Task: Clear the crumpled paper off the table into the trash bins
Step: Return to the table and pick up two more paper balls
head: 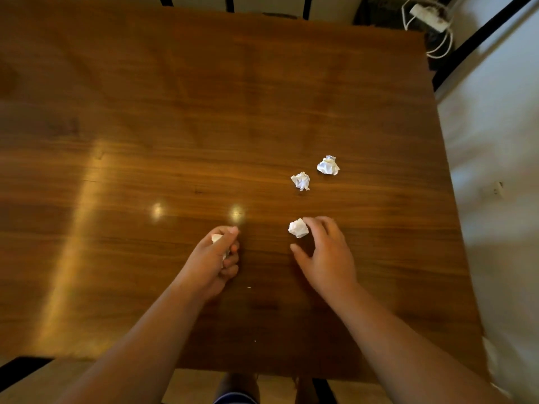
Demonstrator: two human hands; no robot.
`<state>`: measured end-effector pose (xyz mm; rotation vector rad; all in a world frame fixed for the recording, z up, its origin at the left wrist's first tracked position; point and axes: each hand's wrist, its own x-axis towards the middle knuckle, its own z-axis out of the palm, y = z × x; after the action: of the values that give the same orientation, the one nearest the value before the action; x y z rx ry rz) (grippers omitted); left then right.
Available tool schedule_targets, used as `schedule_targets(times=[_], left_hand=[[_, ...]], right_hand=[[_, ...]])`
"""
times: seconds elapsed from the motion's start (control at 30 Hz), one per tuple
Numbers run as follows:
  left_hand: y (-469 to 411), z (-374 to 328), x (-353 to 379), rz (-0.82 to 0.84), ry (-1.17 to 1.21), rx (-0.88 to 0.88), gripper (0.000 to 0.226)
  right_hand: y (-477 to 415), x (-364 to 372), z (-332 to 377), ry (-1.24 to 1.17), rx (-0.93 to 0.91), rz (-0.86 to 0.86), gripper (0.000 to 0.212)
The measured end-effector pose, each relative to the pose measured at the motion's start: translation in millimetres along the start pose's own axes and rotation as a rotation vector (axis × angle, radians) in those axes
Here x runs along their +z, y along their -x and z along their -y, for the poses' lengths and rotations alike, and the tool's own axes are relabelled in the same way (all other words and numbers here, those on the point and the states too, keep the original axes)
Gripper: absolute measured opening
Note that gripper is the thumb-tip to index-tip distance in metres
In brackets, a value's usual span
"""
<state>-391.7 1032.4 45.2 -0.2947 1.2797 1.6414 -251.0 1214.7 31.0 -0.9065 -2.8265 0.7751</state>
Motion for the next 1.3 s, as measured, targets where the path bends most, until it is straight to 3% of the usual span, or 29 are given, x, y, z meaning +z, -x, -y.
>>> schedule_targets(times=[0.23, 0.33, 0.5, 0.6, 0.7, 0.8, 0.9, 1.1, 1.3], left_hand=[[19.3, 12.2, -19.7, 0.069, 0.186, -0.04, 0.038], [21.6, 14.0, -25.9, 0.065, 0.239, -0.043, 0.05], [26.9, 18.2, -31.8, 0.038, 0.244, -0.054, 0.051], [32.8, 18.2, -34.4, 0.036, 0.252, -0.056, 0.05], [41.3, 18.2, -37.2, 0.048, 0.264, -0.063, 0.052], [53.6, 19.8, -41.2, 0.05, 0.288, -0.084, 0.051], [68.5, 22.5, -45.2, 0.059, 0.32, -0.124, 0.04], [111.9, 33.0, -50.9, 0.074, 0.334, -0.172, 0.028], [170.0, 54.8, -55.3, 0.052, 0.392, -0.119, 0.029]], right_hand=[[-24.1, 10.9, 5.2, 0.044, 0.055, 0.123, 0.06], [-27.8, 14.7, 8.1, 0.039, 0.077, 0.14, 0.05], [-24.9, 17.3, 12.5, 0.004, 0.056, 0.172, 0.032], [-16.1, 14.3, 15.1, -0.238, 0.131, 0.211, 0.019], [-2.4, 9.4, 25.1, -0.641, 0.437, 0.301, 0.006], [20.2, 2.8, 37.9, -1.157, 0.834, 0.385, 0.018], [52.5, -6.8, 44.7, -1.455, 0.998, 0.477, 0.027], [112.9, -25.5, 65.8, -1.568, 1.056, 0.494, 0.036], [154.3, -43.4, 74.9, -1.495, 1.039, 0.595, 0.038]])
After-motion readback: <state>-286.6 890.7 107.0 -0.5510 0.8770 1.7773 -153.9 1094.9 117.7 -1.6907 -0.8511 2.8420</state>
